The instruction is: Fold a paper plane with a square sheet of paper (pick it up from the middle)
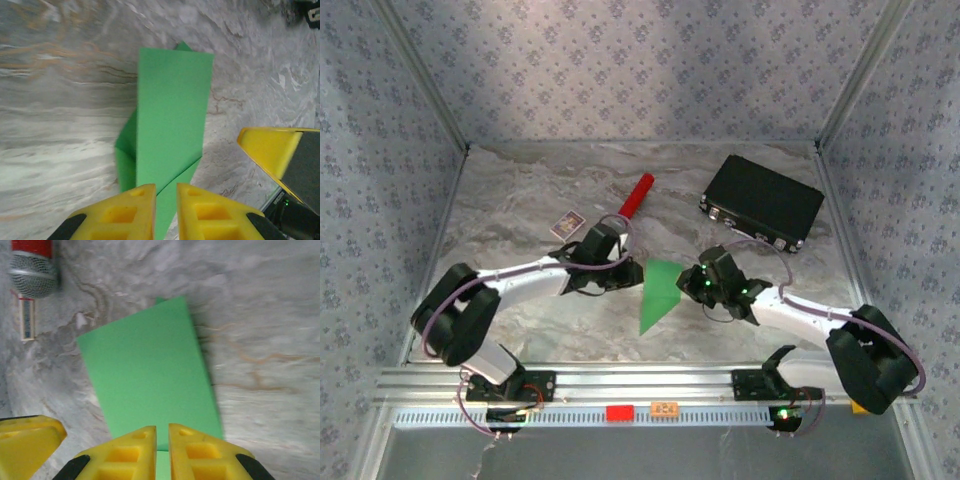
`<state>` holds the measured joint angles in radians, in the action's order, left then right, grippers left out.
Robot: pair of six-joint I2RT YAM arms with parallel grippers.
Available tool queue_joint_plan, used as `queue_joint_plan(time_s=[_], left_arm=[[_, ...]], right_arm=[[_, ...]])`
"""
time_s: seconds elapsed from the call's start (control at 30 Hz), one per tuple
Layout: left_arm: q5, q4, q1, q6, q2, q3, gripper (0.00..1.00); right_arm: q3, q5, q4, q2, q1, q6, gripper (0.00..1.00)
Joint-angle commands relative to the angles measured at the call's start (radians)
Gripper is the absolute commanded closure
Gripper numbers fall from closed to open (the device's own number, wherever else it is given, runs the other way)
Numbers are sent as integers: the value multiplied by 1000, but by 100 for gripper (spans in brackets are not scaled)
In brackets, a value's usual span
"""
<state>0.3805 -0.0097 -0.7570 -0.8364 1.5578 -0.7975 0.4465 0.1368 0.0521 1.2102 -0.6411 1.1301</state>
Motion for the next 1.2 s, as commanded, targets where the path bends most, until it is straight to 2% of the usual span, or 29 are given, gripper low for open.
queue_joint_plan(time_s=[0.0,0.3,0.57,0.73,1.0,1.17], left_arm=[[49,34,-18,12,57,-49,83],[49,32,-22,-1,196,-90,86],[54,63,-14,-13,258,-23,90],[60,78,-7,-14,252,7,90],[58,72,-4,-9,250,0,91],[58,73,-4,-8,246,2,91]], right_arm=[[-29,67,-64,-43,29,-70,83],[-61,99,-40,-89,38,-96,75],[-55,142,-15,-17,42,-109,66],[-47,215,54,48,56,-112,60],[-30,241,72,118,94,-108,61],[-54,296,183,137,117,-101,64]])
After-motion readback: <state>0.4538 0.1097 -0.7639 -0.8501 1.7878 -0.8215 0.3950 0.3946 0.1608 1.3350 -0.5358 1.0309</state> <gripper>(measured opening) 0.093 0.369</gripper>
